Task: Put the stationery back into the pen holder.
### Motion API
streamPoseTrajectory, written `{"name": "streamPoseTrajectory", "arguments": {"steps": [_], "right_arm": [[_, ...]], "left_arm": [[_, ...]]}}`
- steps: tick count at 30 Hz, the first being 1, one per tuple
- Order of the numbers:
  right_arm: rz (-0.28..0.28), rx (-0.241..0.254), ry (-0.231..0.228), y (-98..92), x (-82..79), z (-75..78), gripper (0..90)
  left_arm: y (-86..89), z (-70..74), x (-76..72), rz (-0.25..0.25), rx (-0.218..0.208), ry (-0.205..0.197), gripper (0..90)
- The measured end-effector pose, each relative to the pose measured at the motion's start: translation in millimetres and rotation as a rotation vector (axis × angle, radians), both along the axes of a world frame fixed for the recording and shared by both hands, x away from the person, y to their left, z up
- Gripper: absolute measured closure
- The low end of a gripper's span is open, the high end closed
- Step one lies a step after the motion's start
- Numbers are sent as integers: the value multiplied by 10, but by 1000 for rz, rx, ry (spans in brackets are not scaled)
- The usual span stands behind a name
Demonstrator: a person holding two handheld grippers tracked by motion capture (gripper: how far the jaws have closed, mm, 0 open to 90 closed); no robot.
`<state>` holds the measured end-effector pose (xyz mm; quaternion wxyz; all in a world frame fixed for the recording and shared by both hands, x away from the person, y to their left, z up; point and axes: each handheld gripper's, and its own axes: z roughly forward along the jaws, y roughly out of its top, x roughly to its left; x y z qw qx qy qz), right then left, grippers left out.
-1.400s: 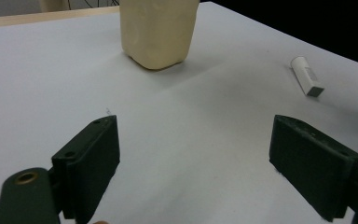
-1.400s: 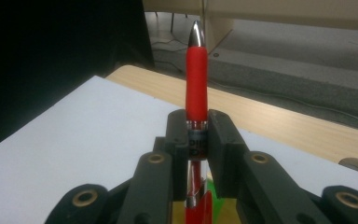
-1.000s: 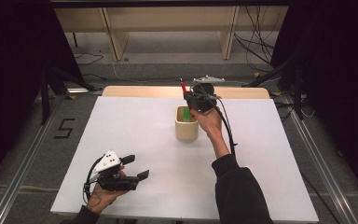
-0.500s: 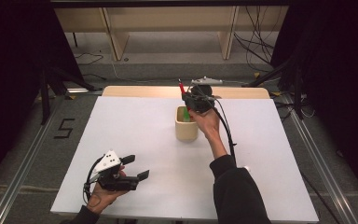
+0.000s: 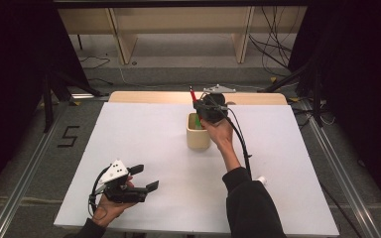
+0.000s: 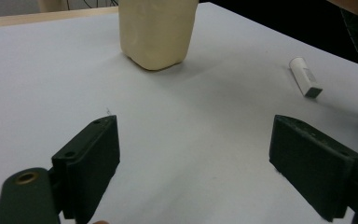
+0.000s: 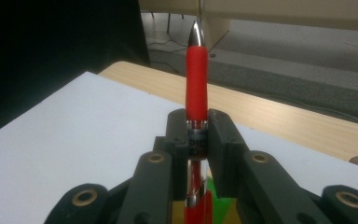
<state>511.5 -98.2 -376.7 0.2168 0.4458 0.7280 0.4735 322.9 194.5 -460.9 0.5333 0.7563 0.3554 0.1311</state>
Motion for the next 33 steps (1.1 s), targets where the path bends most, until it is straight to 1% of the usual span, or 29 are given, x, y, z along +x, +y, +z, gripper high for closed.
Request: {"name": "streamPoseTrajectory", "arguments": {"steps": [9,19,31,33], "right_arm": [[-4,10,-9,-47,-30,-56,799],[-7,11,-23,-42,-56,-86,798],[-18,28,-23,-93,-71,-154,797],[-18,33,-18,-112,-80,-161,775]], "left_arm": [[-7,-5,2,-2,3,3,157],[-5,-4,4,-3,5,1,157],[-8,-5,3,-2,3,4,157],[-10,-6,2,-2,4,3,157]]}}
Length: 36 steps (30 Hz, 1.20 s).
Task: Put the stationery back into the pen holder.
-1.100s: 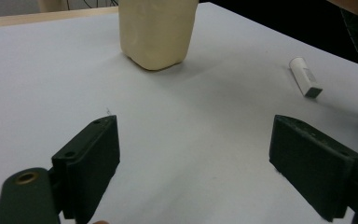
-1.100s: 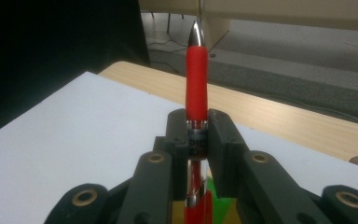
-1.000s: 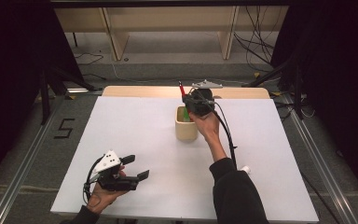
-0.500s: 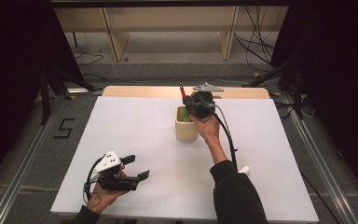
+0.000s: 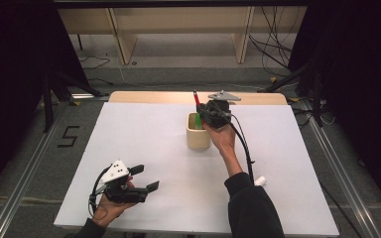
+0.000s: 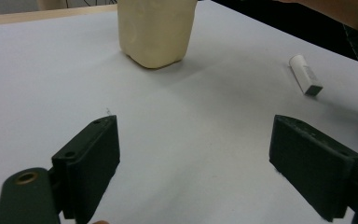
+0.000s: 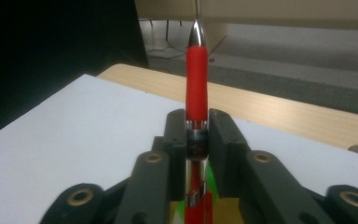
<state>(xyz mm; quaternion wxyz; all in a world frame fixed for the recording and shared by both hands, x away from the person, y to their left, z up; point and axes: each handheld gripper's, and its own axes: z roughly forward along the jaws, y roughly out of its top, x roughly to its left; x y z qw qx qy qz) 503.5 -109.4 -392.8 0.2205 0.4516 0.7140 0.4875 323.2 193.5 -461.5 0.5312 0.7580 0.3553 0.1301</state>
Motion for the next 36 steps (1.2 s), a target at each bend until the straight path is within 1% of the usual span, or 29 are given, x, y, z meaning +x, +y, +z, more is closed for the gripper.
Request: {"name": "streamPoseTrajectory", "arguments": {"steps": [2,3,4,6,7,8,9,10,13,14,16,18,21,23,24,26,27,28,29,31,32,33,34,35,36], "right_arm": [[19,14,27,-23,5,2,564],[19,14,27,-23,5,2,564],[20,7,34,-46,-15,26,403],[32,16,32,-78,-41,58,352],[32,16,32,-78,-41,58,352],[53,28,27,-117,-76,107,328],[53,28,27,-117,-76,107,328],[72,21,30,-138,-105,145,314],[85,1,35,-166,-149,181,302],[85,1,35,-166,-149,181,302],[88,3,46,-217,-193,198,302],[95,3,70,-254,-232,202,291],[101,-25,85,-299,-301,206,281],[102,-31,88,-318,-330,206,278],[112,-46,96,-372,-406,204,278],[114,-53,98,-389,-433,200,278],[121,-59,104,-414,-472,193,279],[141,-79,120,-467,-567,164,282],[147,-86,125,-491,-609,144,282],[152,-91,128,-512,-639,128,282],[163,-94,134,-572,-733,79,281],[163,-94,134,-572,-733,79,281],[169,-97,133,-602,-773,57,279],[177,-100,141,-655,-848,10,275],[177,-100,141,-655,-848,10,275]], "left_arm": [[3,1,0,-2,1,0,157],[1,-1,1,0,-2,1,157],[3,-3,2,0,1,2,157],[0,-1,0,0,-1,2,157],[0,-1,0,0,-1,2,157],[-1,-2,0,-2,-1,3,157],[-2,-3,1,-1,1,3,157],[-2,-4,1,-1,2,3,157],[-1,-3,1,-1,1,4,157],[1,-3,1,-1,1,3,157],[2,-3,1,0,1,5,157],[2,-3,0,-1,4,5,157],[2,-4,1,-1,5,5,157],[1,-5,3,0,4,4,157],[1,-6,3,0,4,5,157],[0,-7,4,-2,9,5,157],[-2,-7,2,-2,9,4,157],[-3,-6,1,-3,10,3,157],[-3,-7,3,-2,8,4,157],[-3,-10,7,-1,10,6,157],[-4,-13,8,1,11,5,157],[-4,-15,8,2,11,4,157],[-4,-15,8,2,13,4,157],[-4,-16,9,3,12,4,157],[-3,-17,10,3,10,5,157]]}}
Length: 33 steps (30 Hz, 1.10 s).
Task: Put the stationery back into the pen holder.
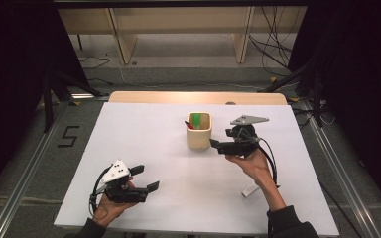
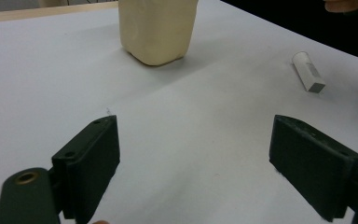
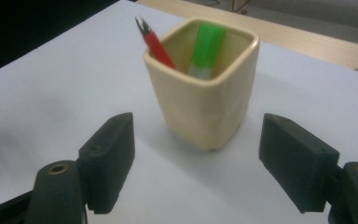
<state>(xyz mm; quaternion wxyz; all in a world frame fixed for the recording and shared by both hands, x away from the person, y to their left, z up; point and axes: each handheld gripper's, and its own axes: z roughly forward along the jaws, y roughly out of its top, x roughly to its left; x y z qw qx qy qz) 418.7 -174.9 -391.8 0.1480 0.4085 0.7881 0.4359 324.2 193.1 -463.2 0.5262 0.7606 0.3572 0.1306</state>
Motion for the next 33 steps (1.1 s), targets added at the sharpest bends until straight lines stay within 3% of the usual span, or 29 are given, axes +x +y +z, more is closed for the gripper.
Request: {"name": "streamPoseTrajectory", "arguments": {"steps": [15,33], "right_arm": [[-4,-66,69,-163,-312,-190,274],[-68,-47,83,-601,-617,-255,295]], "left_arm": [[10,10,-5,-2,-1,-2,157],[-3,6,-8,-5,6,-3,157]]}}
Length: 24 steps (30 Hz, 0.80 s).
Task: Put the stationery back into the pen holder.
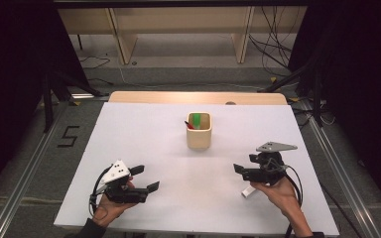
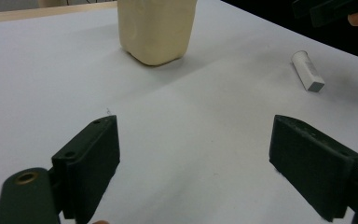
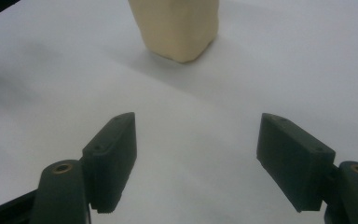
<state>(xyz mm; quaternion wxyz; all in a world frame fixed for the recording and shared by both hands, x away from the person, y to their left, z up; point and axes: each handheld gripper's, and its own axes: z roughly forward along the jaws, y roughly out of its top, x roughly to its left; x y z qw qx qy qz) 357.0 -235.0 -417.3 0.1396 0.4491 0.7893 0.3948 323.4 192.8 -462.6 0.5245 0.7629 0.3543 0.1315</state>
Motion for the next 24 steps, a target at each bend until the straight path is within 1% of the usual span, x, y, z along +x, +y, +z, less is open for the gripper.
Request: {"name": "streamPoseTrajectory", "arguments": {"steps": [5,8,9,13,17,18,20,24], "right_arm": [[-11,-5,5,-47,-40,-23,302],[-9,-8,5,-56,-70,-34,336],[-11,-11,0,-64,-90,-35,361],[-17,-9,-4,-80,-113,-42,390],[-23,-14,-5,-92,-148,-64,446],[-23,-17,-2,-96,-173,-73,483],[-21,-20,-7,-98,-185,-81,499],[-23,-27,-5,-96,-234,-105,586]], "left_arm": [[3,3,-1,-1,0,0,157],[4,2,0,-1,0,0,157],[3,2,-1,-1,0,0,157],[5,4,-1,0,-1,0,157],[5,5,-1,-1,-2,-1,157],[3,5,-2,-1,-3,-1,157],[3,4,-1,-2,-1,-1,157],[3,6,-2,-1,-3,-1,157]]}}
